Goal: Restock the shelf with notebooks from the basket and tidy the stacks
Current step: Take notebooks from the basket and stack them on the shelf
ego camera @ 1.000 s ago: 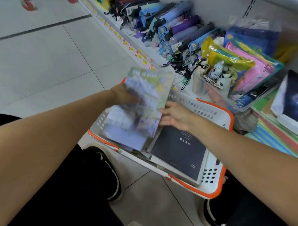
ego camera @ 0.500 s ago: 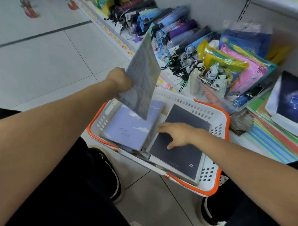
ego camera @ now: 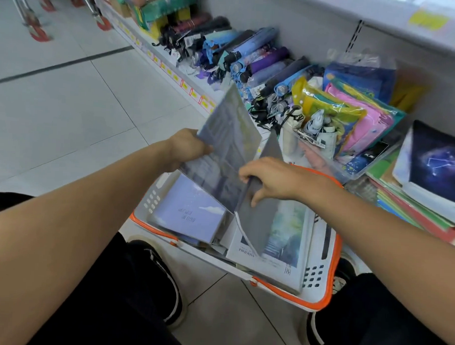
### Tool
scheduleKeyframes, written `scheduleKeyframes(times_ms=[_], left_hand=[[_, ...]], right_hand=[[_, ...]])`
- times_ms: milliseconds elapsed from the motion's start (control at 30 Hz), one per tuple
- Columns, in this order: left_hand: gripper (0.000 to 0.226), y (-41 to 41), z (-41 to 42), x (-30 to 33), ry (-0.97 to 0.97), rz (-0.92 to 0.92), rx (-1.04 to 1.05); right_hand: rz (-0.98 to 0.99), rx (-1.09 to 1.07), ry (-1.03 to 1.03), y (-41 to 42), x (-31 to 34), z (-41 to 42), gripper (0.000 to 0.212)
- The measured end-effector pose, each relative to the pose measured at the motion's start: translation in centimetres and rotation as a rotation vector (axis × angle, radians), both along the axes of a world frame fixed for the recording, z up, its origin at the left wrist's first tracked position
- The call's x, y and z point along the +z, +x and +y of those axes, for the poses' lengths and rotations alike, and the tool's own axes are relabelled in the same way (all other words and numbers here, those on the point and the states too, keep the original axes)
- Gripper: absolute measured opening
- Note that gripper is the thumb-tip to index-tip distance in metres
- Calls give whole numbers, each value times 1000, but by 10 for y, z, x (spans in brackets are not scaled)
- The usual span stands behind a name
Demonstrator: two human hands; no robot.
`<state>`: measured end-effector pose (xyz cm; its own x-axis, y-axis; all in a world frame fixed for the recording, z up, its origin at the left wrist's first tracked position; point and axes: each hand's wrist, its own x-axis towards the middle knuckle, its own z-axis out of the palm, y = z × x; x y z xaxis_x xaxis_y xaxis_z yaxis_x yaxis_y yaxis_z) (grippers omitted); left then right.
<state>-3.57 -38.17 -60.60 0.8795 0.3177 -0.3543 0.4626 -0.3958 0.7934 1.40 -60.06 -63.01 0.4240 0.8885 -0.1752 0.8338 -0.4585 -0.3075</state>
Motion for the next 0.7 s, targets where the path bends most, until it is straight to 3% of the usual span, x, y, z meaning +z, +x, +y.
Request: scheduleKeyframes(times_ms=[100, 200, 333, 500, 567, 700], left_hand=[[23, 0, -13, 7, -175, -1, -94], [33, -3, -21, 16, -160, 19, -169], [35, -8, -31, 29, -224, -77, -110], [89, -20, -38, 49, -402, -14, -222], [101, -21, -36, 51, -495, 33, -293], [69, -25, -33, 47, -644, -7, -414]], right_hand=[[-88, 41, 60, -3, 37, 21, 46], [-155, 20, 148, 0, 60, 28, 50], [-137, 29, 291, 4, 79, 28, 59], [7, -31, 380, -3, 95, 22, 77], [22, -70, 405, -5, 99, 18, 84], [105, -97, 468, -2, 94, 13, 105]])
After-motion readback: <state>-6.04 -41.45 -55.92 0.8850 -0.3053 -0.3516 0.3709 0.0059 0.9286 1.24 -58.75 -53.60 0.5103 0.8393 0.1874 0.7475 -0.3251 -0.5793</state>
